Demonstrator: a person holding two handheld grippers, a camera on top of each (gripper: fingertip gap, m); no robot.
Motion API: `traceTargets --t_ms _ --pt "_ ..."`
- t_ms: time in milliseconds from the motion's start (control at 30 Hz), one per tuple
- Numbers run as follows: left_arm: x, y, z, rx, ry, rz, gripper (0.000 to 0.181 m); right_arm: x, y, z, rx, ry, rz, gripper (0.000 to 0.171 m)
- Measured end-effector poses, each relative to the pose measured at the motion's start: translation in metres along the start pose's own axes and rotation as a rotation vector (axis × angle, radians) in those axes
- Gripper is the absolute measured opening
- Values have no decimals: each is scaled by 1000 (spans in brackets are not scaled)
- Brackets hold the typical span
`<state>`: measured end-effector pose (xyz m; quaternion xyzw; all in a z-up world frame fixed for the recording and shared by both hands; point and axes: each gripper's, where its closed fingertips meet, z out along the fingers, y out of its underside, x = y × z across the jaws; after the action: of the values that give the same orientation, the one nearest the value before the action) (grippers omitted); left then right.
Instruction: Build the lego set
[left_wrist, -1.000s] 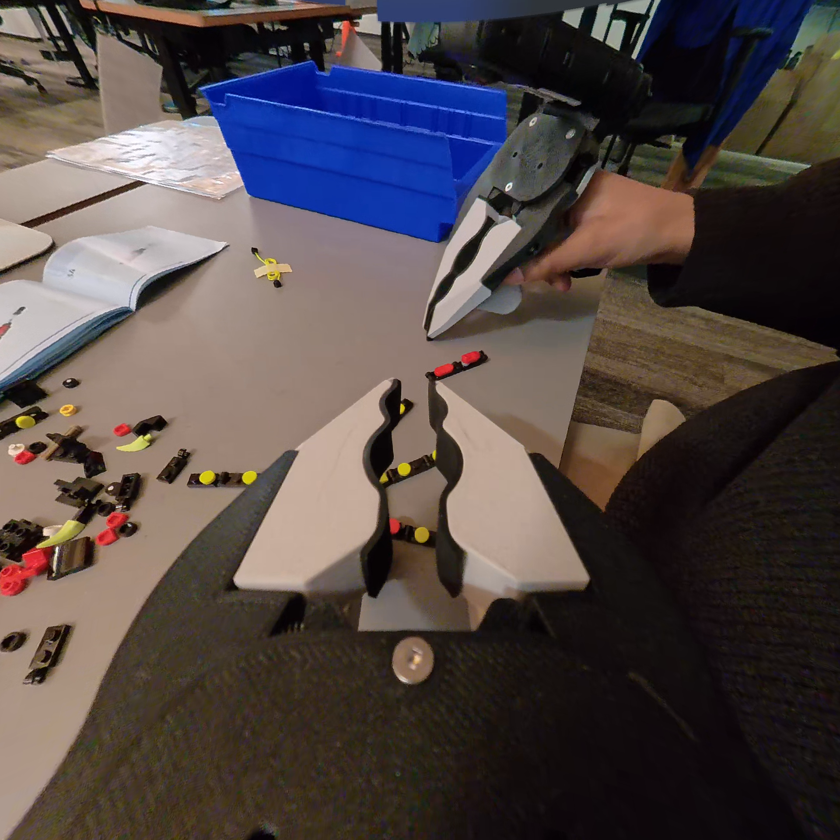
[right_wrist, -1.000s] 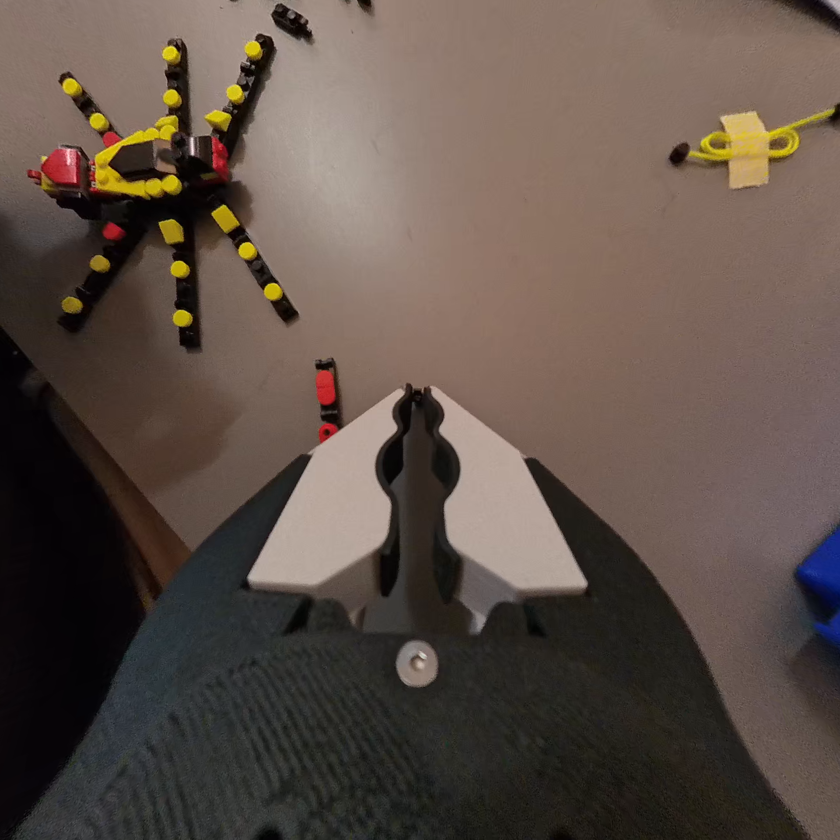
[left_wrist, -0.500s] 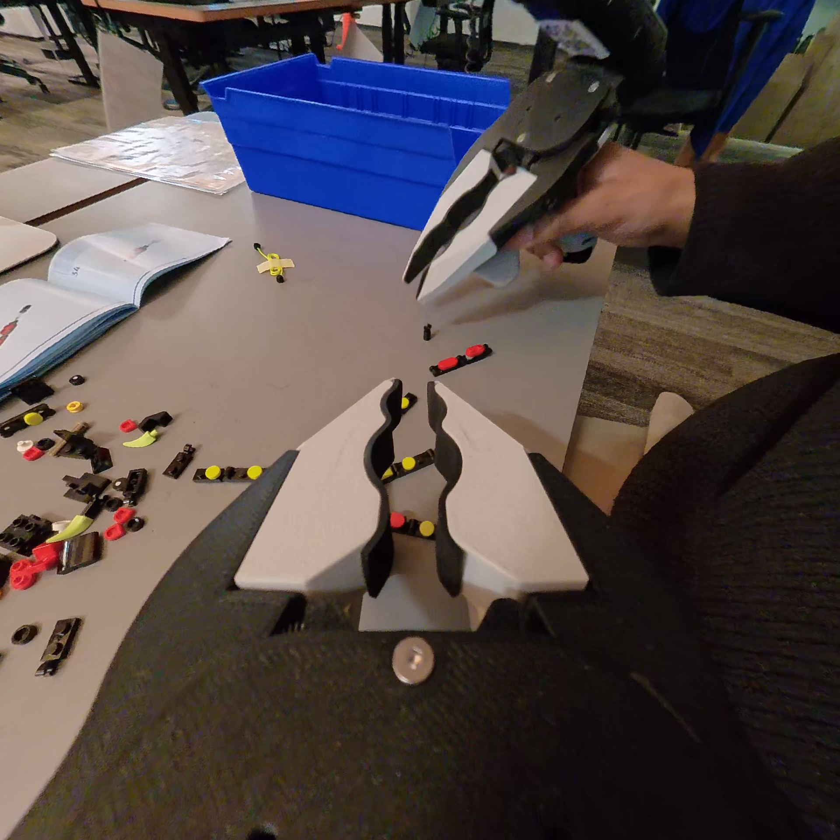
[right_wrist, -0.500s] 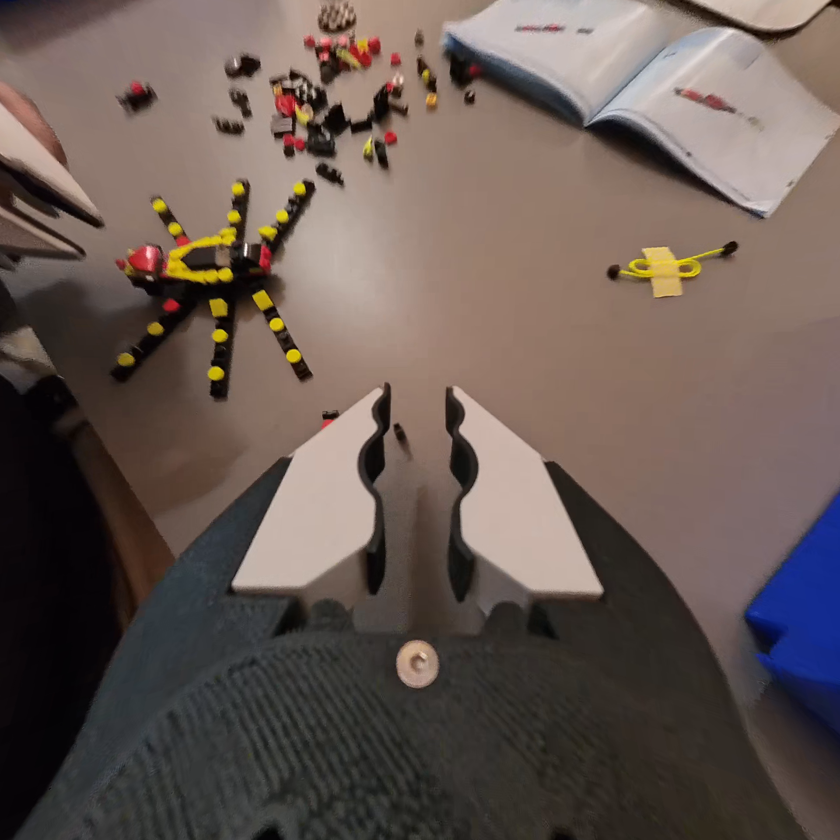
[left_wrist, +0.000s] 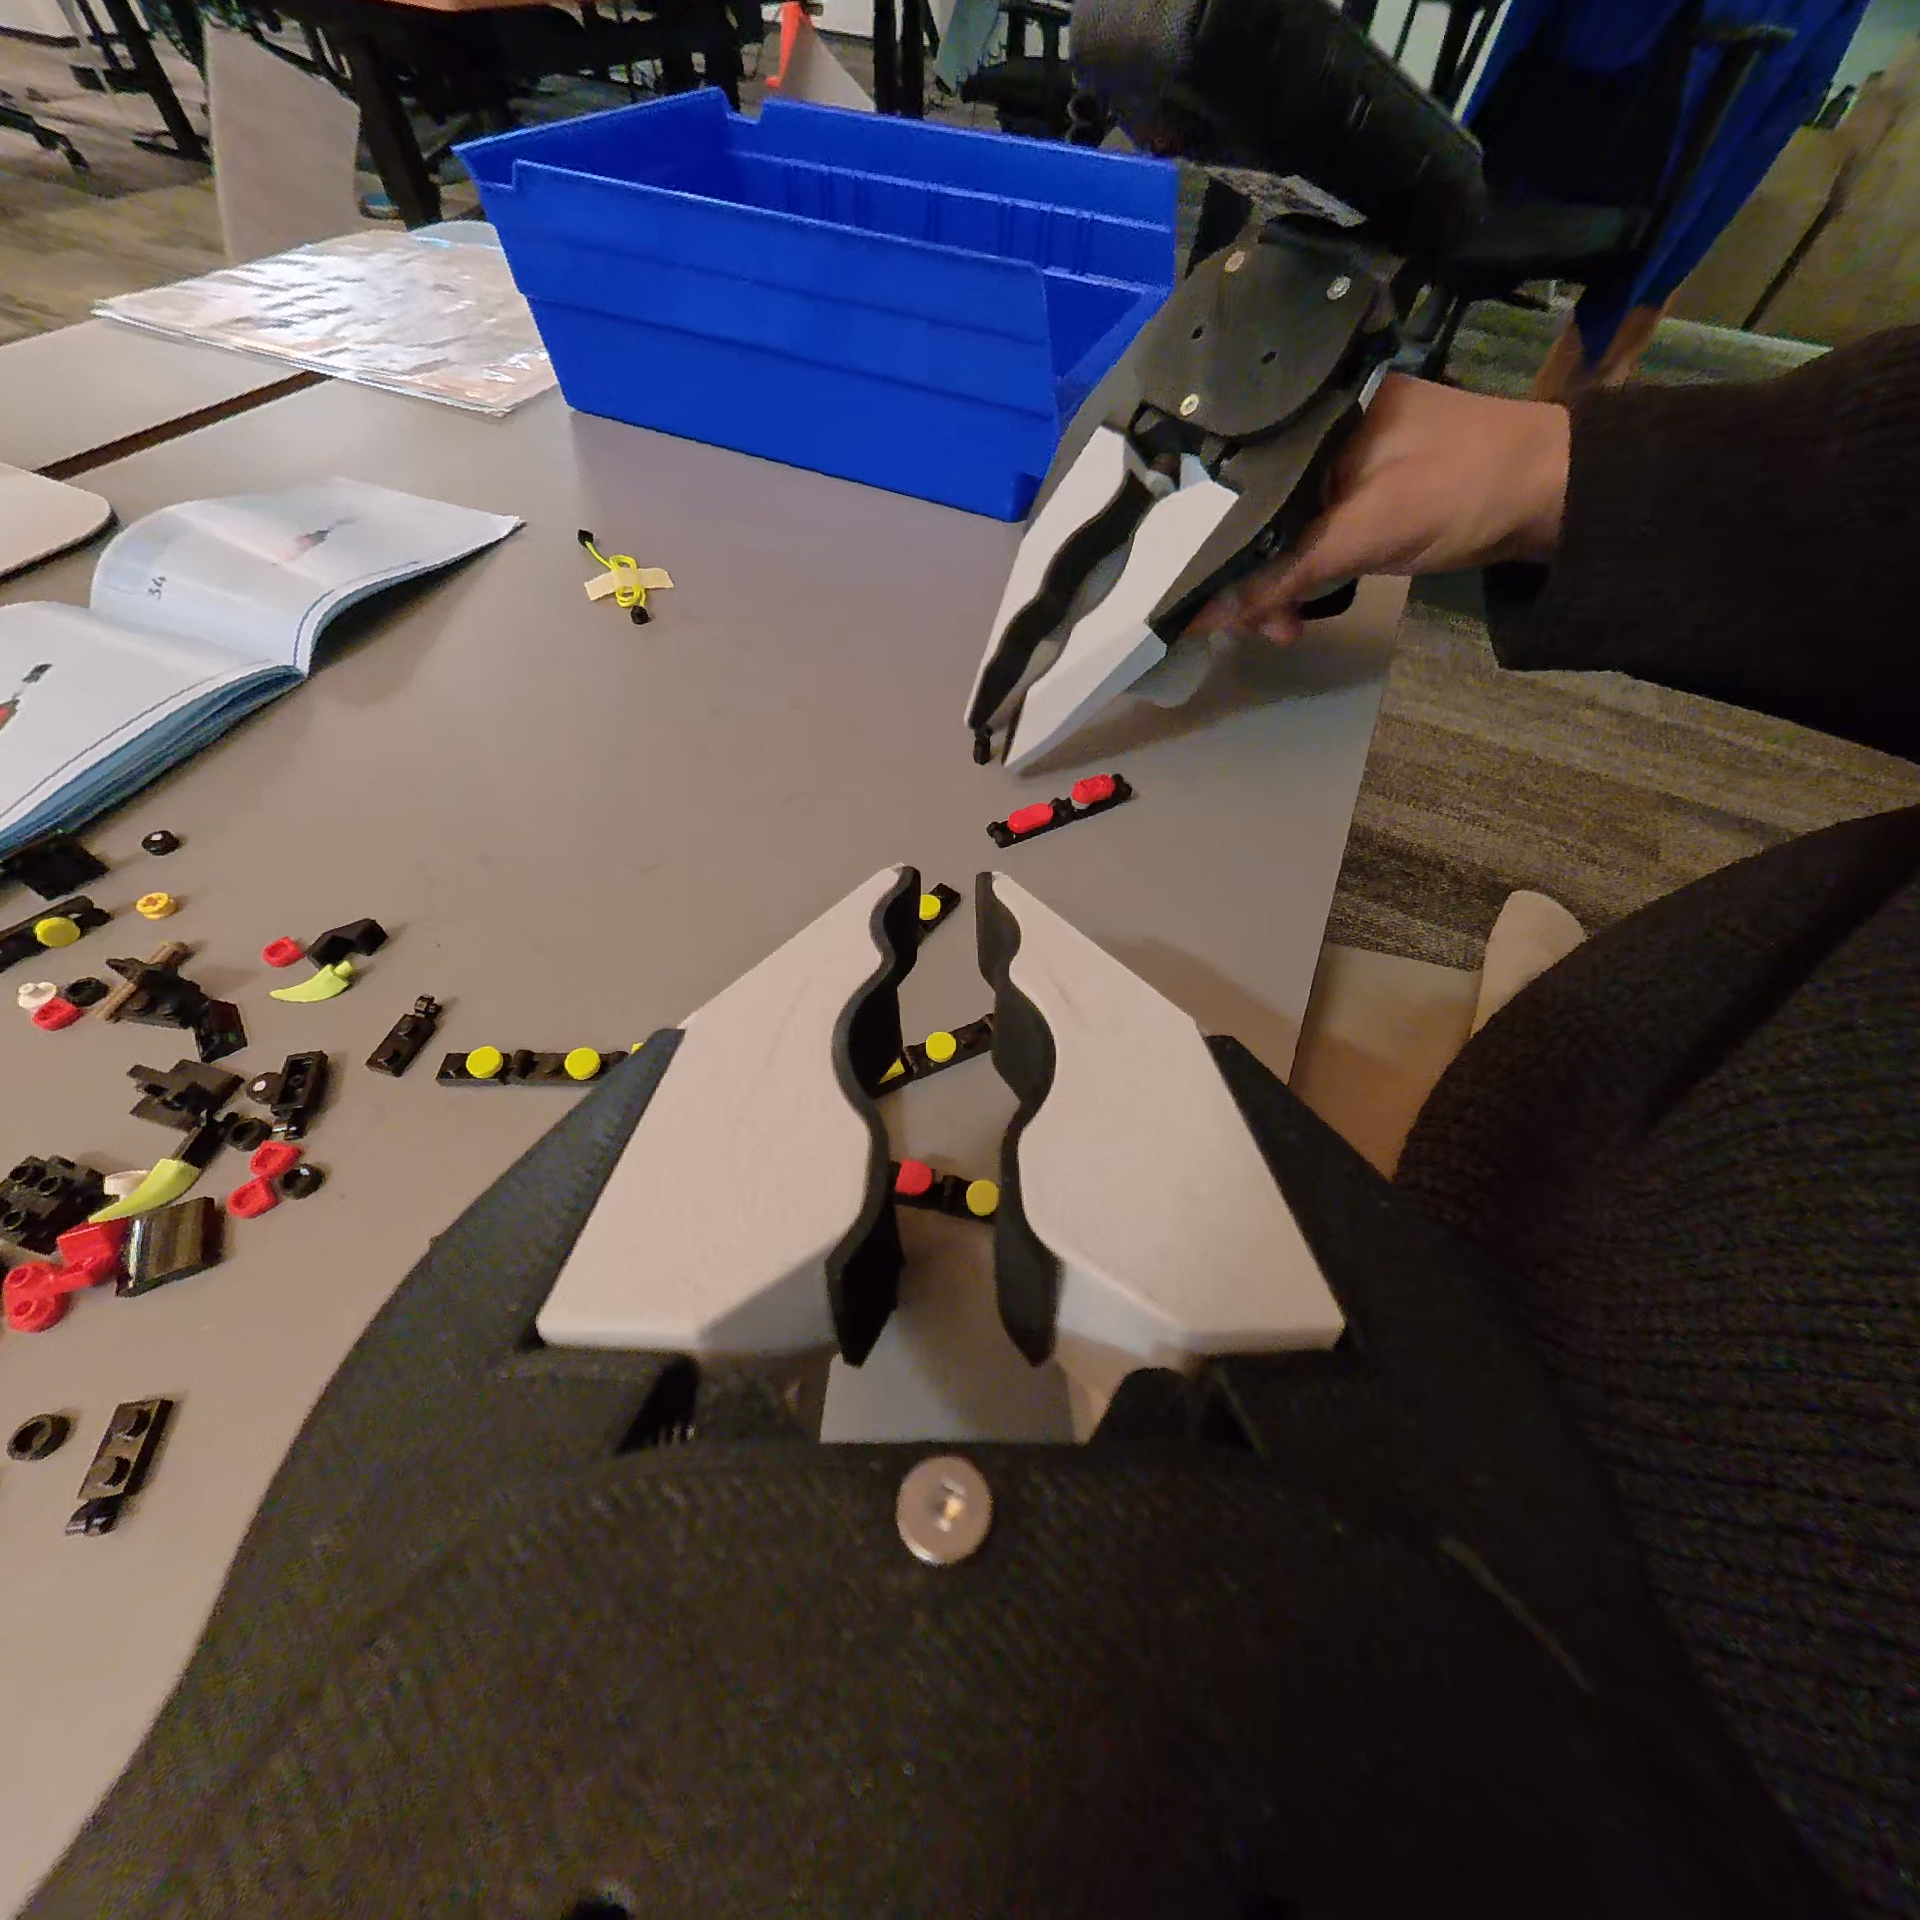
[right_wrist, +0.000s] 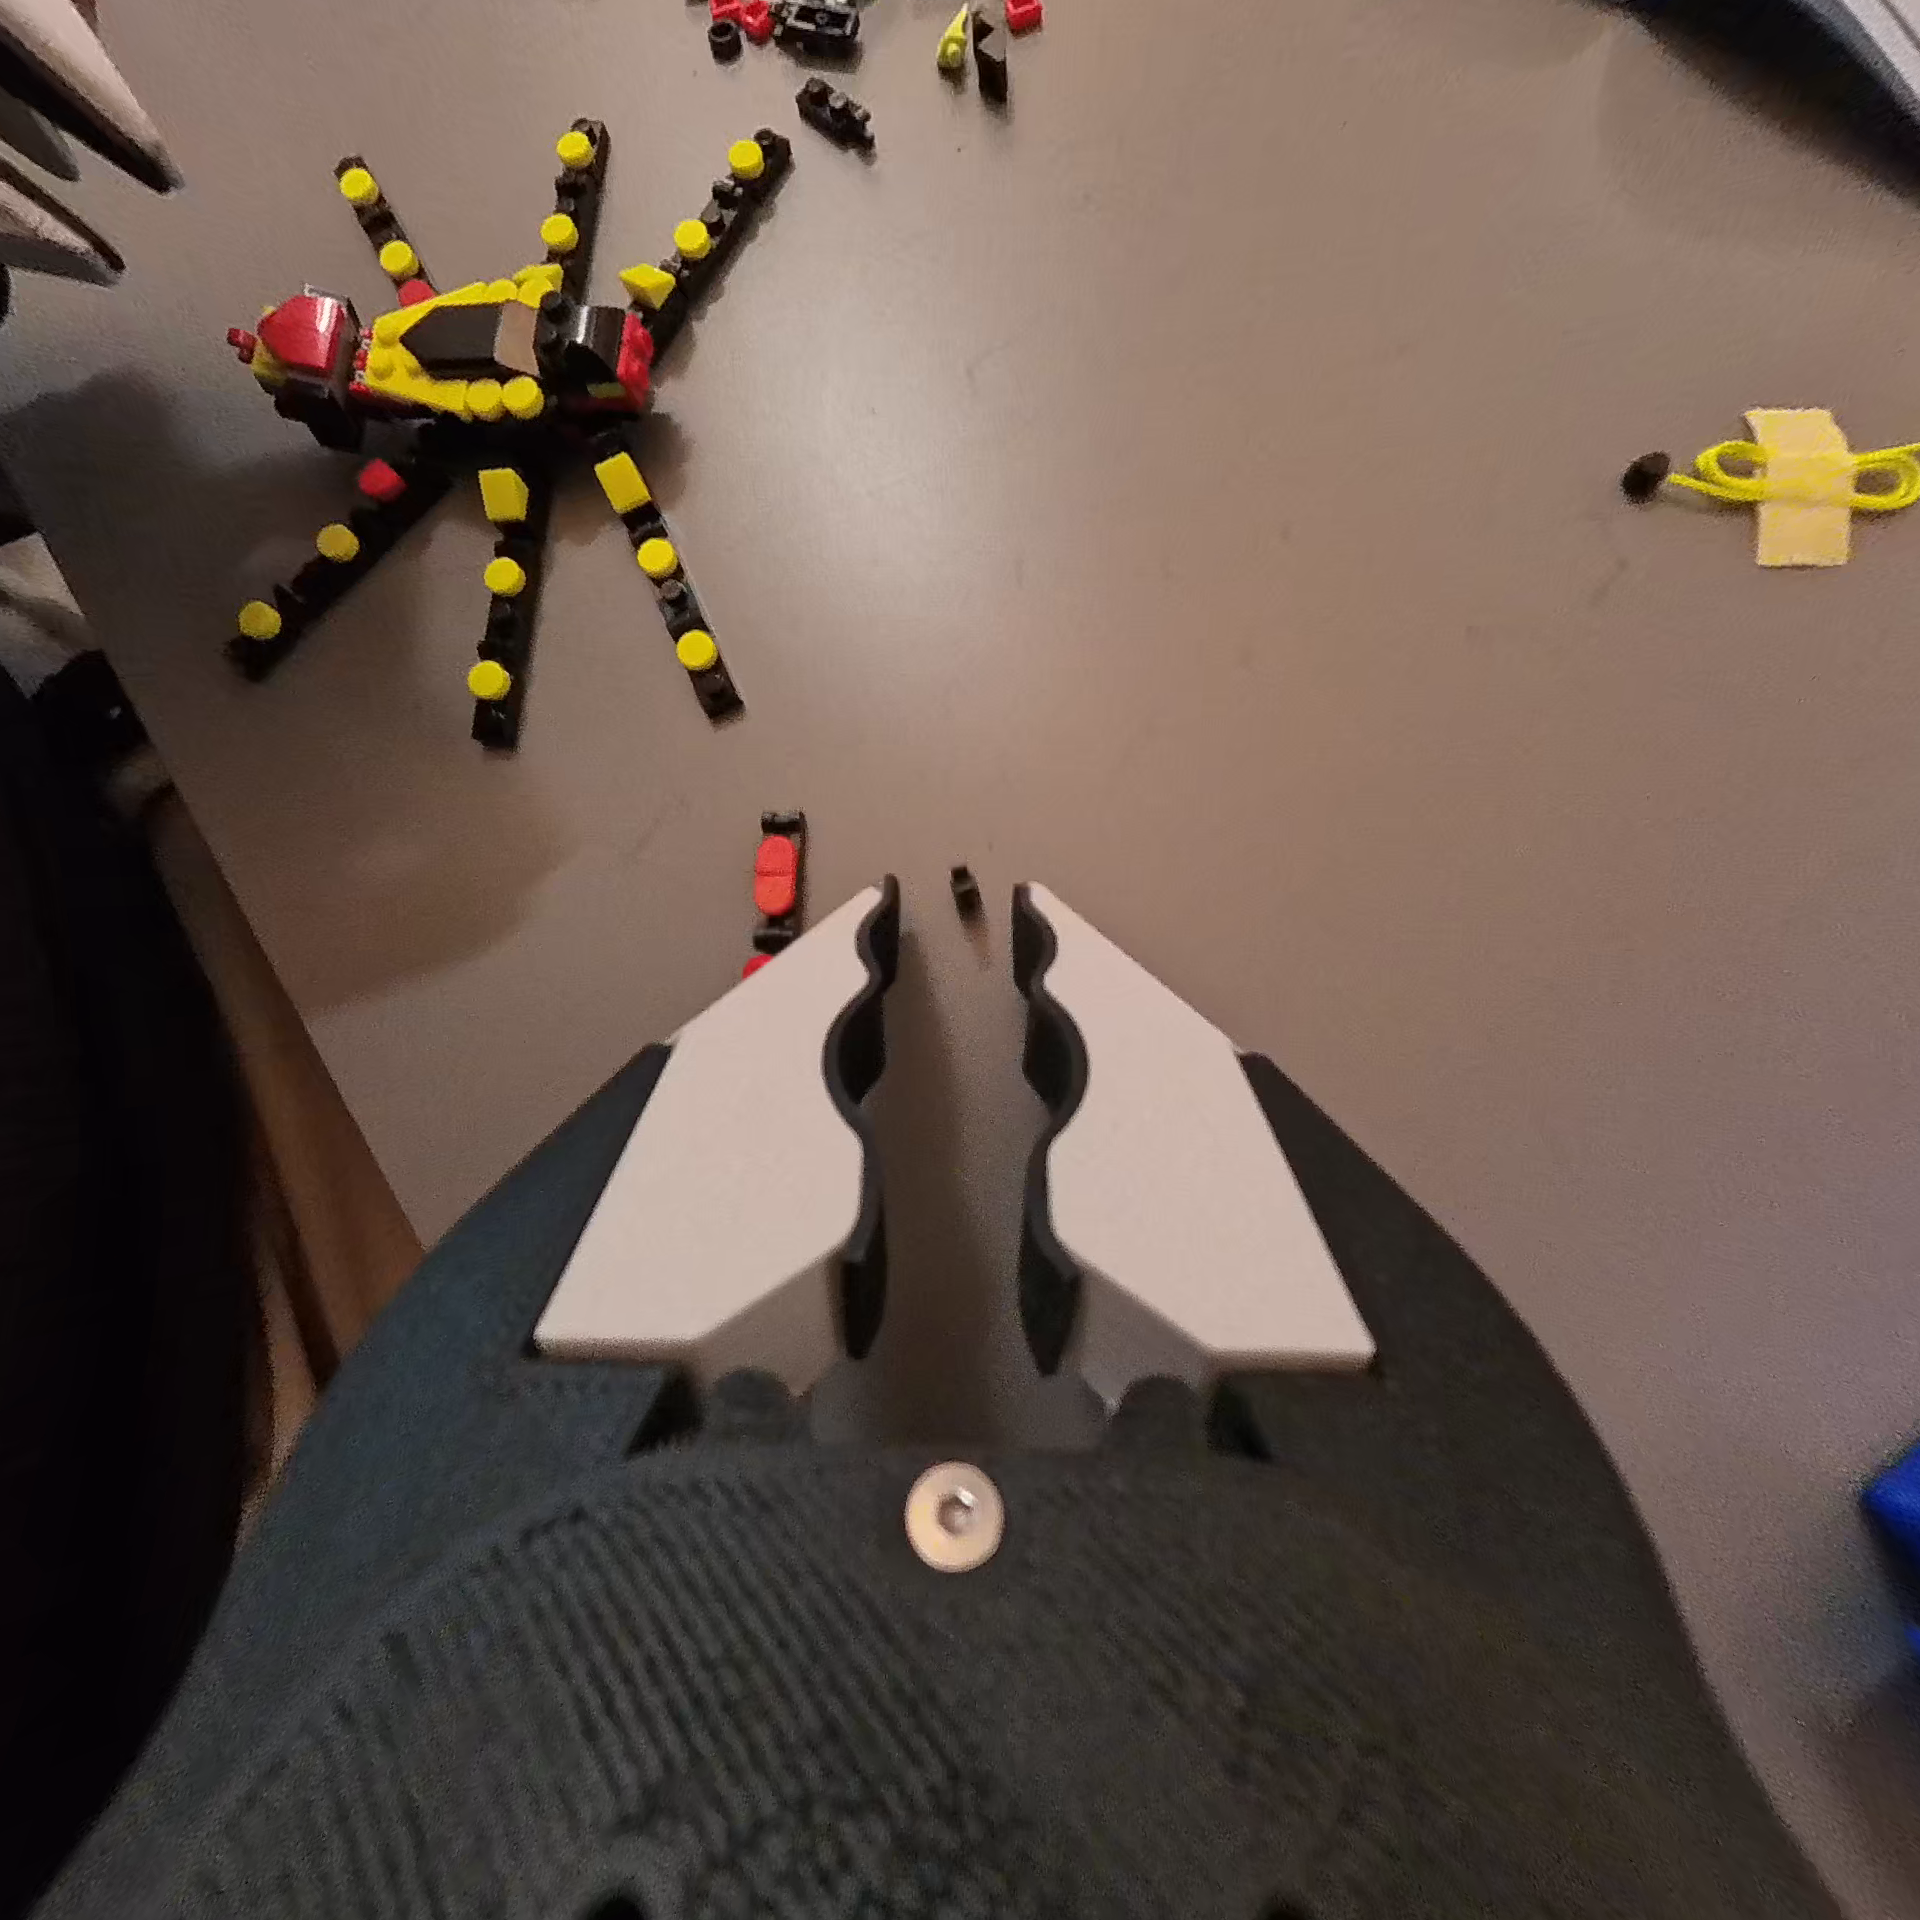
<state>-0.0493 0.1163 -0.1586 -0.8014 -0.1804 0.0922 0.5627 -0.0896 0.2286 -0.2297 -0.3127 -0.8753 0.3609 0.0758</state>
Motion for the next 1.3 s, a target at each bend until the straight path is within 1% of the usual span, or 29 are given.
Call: traceTargets --t_ms 133,167,367,467,567,667,700,733,800,900,1000,1100,1300 --pt "0 0 0 1 5 -5 9 -2 -5 2 18 -9 0 3" --pt "0 0 -1 2 6 -5 9 0 -5 1 15 1 -3 1" --pt "-1 0 -2 3 3 -3 9 22 -2 -19 9 125 -16 1" --pt "-1 0 -1 1 3 -3 9 33 3 -25 -41 219 -63 1" --pt "-2 1 -1 -5 -1 -5 10 35 7 -21 -109 287 -146 1" --pt "-2 2 0 -8 -1 -8 10 29 7 -10 -158 314 -228 2" --pt "-2 2 0 -9 -2 -9 10 25 5 -6 -152 303 -244 2" --pt "-2 3 0 -10 -2 -9 10 18 2 -1 -139 278 -250 6" --pt "-2 3 0 -13 -2 -9 10 10 -4 3 -99 242 -247 23" --pt "-2 4 0 -14 -3 -8 10 16 -13 -7 -29 244 -198 29" --pt "-2 4 0 -15 -2 -9 10 22 -15 -20 55 191 -91 30" --pt "-2 4 0 -17 2 -14 10 27 -7 -25 81 116 7 28" --pt "-3 4 0 -15 2 -15 10 24 2 -21 50 71 -4 21"
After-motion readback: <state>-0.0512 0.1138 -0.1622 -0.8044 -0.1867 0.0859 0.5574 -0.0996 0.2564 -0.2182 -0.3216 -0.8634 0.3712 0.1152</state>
